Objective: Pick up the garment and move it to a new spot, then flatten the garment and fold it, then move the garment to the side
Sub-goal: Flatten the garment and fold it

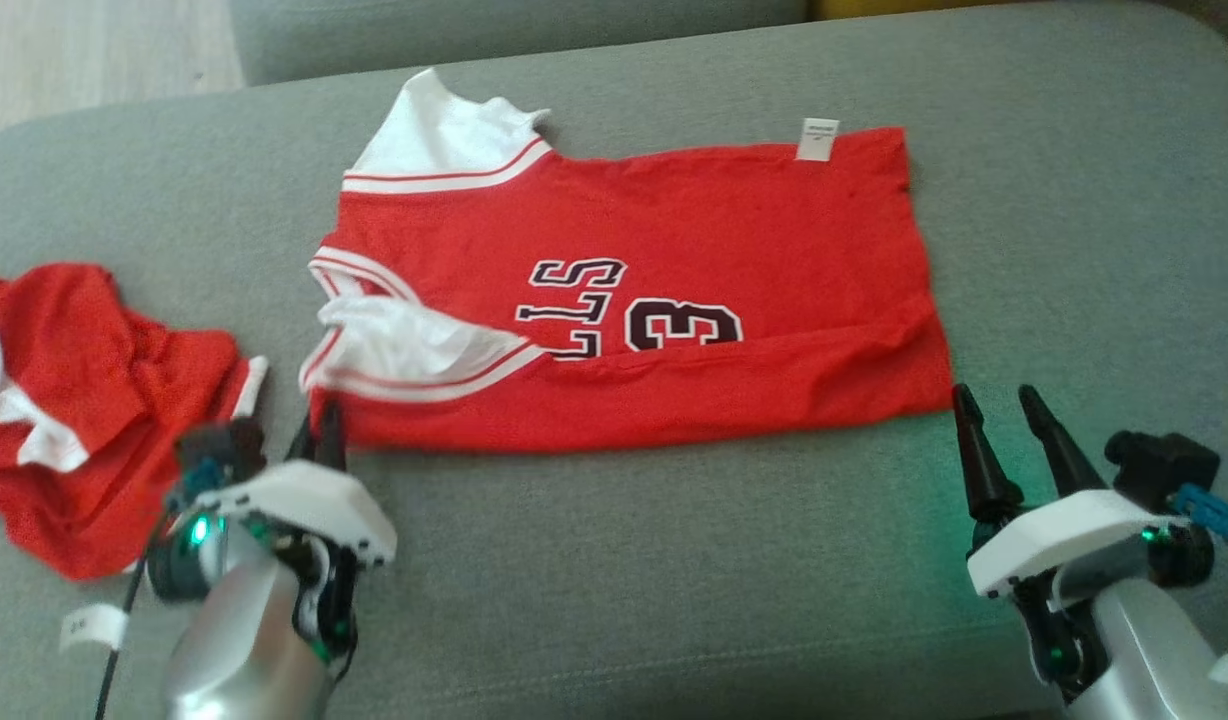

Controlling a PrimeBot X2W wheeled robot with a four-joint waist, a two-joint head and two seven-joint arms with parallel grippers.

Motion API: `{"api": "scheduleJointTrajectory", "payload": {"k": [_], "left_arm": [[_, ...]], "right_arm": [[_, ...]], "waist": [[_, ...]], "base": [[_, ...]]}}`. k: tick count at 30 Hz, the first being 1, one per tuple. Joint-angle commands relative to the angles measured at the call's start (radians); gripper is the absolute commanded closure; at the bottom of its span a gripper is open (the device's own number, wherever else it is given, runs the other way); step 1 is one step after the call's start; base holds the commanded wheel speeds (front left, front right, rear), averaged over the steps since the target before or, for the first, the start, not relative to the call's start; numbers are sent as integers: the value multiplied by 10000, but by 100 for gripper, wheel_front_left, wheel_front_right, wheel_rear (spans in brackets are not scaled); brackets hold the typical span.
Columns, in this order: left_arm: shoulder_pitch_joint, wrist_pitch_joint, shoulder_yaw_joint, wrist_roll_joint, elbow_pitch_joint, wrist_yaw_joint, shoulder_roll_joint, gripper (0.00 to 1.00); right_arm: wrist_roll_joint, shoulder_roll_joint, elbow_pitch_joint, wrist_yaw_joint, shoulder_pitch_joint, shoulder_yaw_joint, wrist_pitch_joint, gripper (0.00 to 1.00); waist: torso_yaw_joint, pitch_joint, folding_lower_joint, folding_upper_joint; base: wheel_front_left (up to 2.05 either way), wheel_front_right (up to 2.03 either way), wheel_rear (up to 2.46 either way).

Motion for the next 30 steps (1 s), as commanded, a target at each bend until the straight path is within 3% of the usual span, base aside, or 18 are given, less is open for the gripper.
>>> {"api": "scheduleJointTrajectory", "payload": {"k": [1,9,22,23,24,30], "left_arm": [[-430,-130,378,155,-700,-29,162,100],[-3,-133,328,634,-2440,-58,-74,100],[131,-129,-50,697,-2927,-43,-199,100],[135,-122,-58,693,-2923,-33,-193,100],[142,-110,-66,694,-2912,-17,-179,100],[268,-3,-143,689,-2744,37,-93,100]], "right_arm": [[40,123,-12,69,-426,-51,61,0],[-249,851,1820,69,-1508,-1274,459,0],[-801,1116,3978,69,-2580,-1873,670,0],[-730,1145,4045,69,-2618,-1788,726,53],[-675,1159,4084,69,-2646,-1682,754,100],[-448,879,4074,69,-2604,-1212,697,100]], "waist": [[195,114,0,0],[779,492,0,0],[1126,720,0,0],[1128,716,0,0],[1125,704,0,0],[1058,428,0,0]], "base": [[0,0,0],[0,0,0],[0,0,0],[0,0,0],[0,0,0],[0,0,0]]}}
